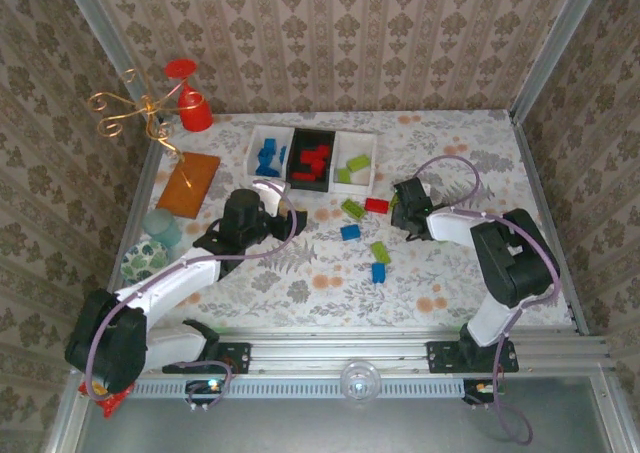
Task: Sort the legos into containers by color
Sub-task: Pick up the lego from the middle-right of the table, then place the lego in the container.
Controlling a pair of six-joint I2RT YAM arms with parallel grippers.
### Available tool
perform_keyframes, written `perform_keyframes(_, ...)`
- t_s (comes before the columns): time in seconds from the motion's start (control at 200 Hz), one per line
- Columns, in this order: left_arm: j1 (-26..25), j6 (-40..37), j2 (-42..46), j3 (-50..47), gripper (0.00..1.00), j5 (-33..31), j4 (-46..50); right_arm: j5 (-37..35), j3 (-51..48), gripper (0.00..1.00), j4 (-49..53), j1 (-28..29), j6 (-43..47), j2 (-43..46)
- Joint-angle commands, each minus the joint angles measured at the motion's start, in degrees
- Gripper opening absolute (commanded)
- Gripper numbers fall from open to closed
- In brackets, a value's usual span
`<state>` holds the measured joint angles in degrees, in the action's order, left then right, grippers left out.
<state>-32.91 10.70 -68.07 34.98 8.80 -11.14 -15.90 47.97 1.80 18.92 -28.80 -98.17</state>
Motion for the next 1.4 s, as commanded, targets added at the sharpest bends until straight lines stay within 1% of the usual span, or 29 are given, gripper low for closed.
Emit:
perform_keyframes(0.0, 0.12, 0.27, 1.19, -0.62, 0.71, 0.62, -0.07, -1.27, 2.69, 0.51, -1.06, -1.35, -1.26, -1.95)
perform_keyframes(0.095, 0.12, 0.29, 1.30, -0.69, 0.71, 0.67, -0.07, -0.72, 3.89, 0.51, -1.26, -2.70, -1.52, -3.18)
perform_keyframes(0.245, 0.12, 0.20, 1.45, -0.62, 0.71, 0.78, -0.02, -1.19, 5.55, 0.51, -0.60, -2.70, -1.78, -4.78)
perform_keyframes(0.46, 0.13, 0.11, 1.71, -0.70, 0.71, 0.52, 0.15, -1.59, 5.55, 0.40, -1.13, -3.15, -1.75, -4.48)
perform_keyframes(0.59, 0.18, 0.18, 1.69, -0.77, 0.71, 0.24, 0.15, -1.33, 4.29, 0.39, -1.67, -3.02, -1.05, -1.54)
perform_keyframes(0.67, 0.42, 0.62, 1.72, -0.81, 0.71, -0.60, 0.32, -0.92, 2.65, 0.38, -2.39, -1.53, 0.09, 3.22)
perform_keyframes(0.73, 1.01, 1.43, 1.78, -0.91, 0.71, -1.75, 0.77, 0.62, 2.64, 0.38, -3.24, 0.92, 1.69, 6.30)
perform_keyframes(0.83, 3.09, 3.68, 2.30, -1.72, 0.71, -3.05, 0.90, 4.53, 5.92, 0.38, -4.04, 6.30, 3.71, 7.19)
perform_keyframes(0.94, 5.27, 5.71, 3.83, -3.26, 0.71, -4.36, 0.44, 9.57, 11.00, 0.37, -7.80, 11.48, 4.08, 3.55)
perform_keyframes(1.05, 6.29, 6.00, 5.29, -4.30, 0.71, -6.10, 0.17, 12.78, 18.54, 0.37, -9.12, 14.86, 4.62, -3.00)
perform_keyframes(1.15, 6.37, 5.82, 5.67, -4.57, 0.71, -6.51, 0.25, 14.29, 25.59, 0.37, -9.86, 16.13, 4.80, -9.30)
perform_keyframes(1.33, 6.36, 5.74, 5.84, -4.65, 0.71, -6.27, 0.26, 14.65, 37.25, 0.36, -10.12, 16.02, 5.02, -19.79)
perform_keyframes(1.395, 6.37, 5.61, 6.06, -4.65, 0.71, -6.25, 0.33, 14.98, 41.17, 0.38, -8.81, 15.81, 5.07, -23.00)
